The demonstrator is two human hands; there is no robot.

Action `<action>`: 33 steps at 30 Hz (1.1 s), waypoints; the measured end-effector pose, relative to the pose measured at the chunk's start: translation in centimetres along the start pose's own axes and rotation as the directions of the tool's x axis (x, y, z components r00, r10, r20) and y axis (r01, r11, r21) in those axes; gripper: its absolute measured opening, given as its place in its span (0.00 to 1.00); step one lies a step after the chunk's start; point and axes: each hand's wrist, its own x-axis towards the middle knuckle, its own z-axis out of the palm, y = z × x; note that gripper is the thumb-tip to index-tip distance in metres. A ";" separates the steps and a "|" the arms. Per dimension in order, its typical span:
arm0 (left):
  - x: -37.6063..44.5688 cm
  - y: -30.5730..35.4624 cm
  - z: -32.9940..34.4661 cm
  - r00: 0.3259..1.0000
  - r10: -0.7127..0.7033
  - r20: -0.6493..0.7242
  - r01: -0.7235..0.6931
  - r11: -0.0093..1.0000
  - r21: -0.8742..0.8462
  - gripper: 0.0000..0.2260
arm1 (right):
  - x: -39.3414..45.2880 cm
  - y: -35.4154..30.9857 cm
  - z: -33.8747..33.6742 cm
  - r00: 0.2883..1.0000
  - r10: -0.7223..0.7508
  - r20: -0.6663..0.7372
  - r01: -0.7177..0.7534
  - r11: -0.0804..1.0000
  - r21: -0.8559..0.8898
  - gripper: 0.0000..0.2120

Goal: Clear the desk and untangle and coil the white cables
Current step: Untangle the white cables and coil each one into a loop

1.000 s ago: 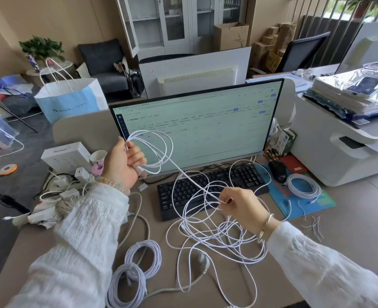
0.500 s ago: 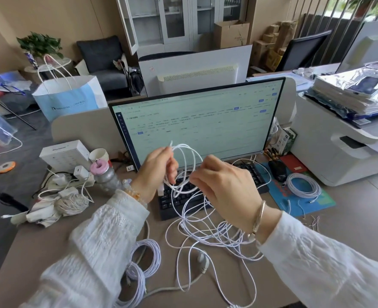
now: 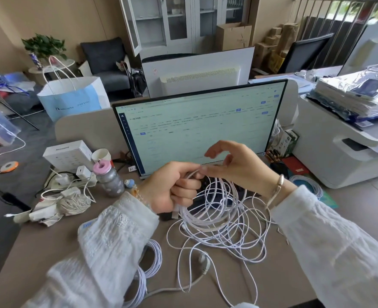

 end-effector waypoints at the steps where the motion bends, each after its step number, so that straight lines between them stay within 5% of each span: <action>1: -0.1 0.2 0.0 1.000 -0.010 0.007 0.010 1.000 -0.025 0.09 | 0.0 0.4 -0.2 0.995 0.034 0.089 -0.038 0.998 0.044 0.21; 3: -0.1 0.4 -0.2 1.000 -0.003 0.003 0.003 0.996 -0.084 0.10 | -0.5 1.1 0.0 0.943 0.066 0.327 -0.177 0.930 0.322 0.16; 5: 0.1 0.4 -0.5 1.000 0.009 -0.004 -0.009 0.989 -0.147 0.11 | -1.1 1.8 0.3 0.856 0.055 0.514 -0.408 0.681 0.608 0.08; 10: 0.7 -0.9 -2.2 0.998 0.016 0.063 -0.006 0.987 -0.162 0.14 | -1.6 3.4 0.7 0.826 -0.024 0.563 -0.536 0.273 0.799 0.11; 14: 0.9 -1.6 -2.5 0.996 0.005 0.088 0.012 0.982 -0.188 0.14 | -1.5 3.7 1.0 0.807 0.081 0.584 -0.584 0.245 0.774 0.21; 23: 2.7 -1.8 -0.9 0.993 0.087 -0.079 -0.108 0.942 -0.318 0.14 | -0.5 3.9 2.1 0.870 0.256 0.422 -0.489 0.329 0.808 0.13; 33: 3.5 -2.9 -1.8 0.978 0.175 -0.114 -0.208 0.868 -0.451 0.16 | -3.4 4.5 5.0 0.900 0.174 0.400 -0.362 -0.216 0.907 0.19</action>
